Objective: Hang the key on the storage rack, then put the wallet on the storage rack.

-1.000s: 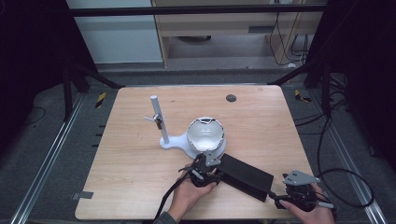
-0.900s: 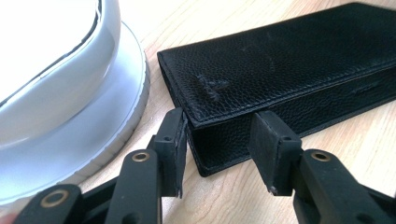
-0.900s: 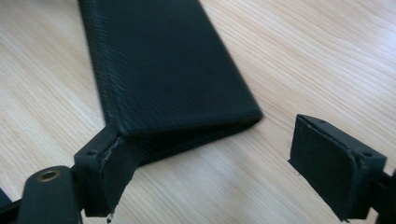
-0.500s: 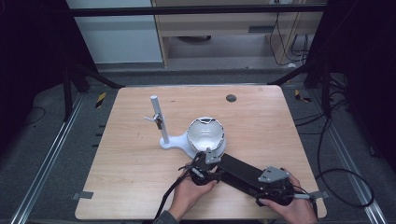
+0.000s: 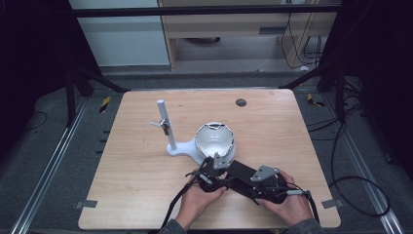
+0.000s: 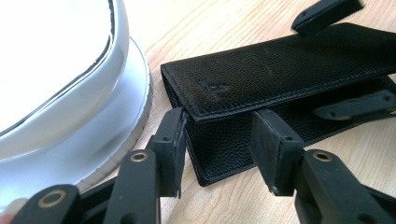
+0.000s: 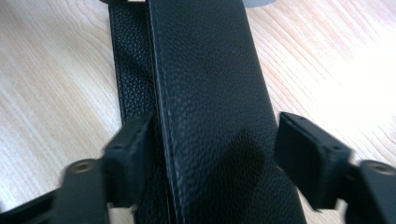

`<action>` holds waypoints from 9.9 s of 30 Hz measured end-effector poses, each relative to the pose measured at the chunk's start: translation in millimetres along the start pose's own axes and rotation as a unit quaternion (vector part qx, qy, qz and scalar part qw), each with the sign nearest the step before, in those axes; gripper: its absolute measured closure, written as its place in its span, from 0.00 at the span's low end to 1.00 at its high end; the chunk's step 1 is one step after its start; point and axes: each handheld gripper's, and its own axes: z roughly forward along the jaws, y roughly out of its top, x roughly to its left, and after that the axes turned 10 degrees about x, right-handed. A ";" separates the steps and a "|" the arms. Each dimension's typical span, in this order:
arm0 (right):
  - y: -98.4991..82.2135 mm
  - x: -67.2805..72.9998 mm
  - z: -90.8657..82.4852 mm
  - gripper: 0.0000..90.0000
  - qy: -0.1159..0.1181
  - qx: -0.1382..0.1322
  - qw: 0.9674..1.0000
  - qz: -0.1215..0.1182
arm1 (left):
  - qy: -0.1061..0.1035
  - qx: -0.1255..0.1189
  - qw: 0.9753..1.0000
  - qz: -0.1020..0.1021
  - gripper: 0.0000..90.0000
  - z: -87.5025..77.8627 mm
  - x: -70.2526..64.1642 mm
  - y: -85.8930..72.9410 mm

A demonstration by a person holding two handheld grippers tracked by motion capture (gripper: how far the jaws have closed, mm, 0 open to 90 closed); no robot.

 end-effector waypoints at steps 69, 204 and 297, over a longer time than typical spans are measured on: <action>-14.3 -21.7 -133.8 0.94 -0.021 -0.232 0.972 -0.026 | -0.116 -0.054 0.991 0.046 0.22 -44.1 22.6 40.6; -66.0 -22.7 -31.9 0.29 -0.062 -0.223 0.960 0.155 | 0.049 0.009 0.994 0.093 0.90 -164.0 70.8 89.5; -68.3 -24.0 -26.9 0.28 -0.049 -0.208 0.964 0.155 | 0.084 -0.055 0.995 0.017 0.56 -168.2 84.1 79.7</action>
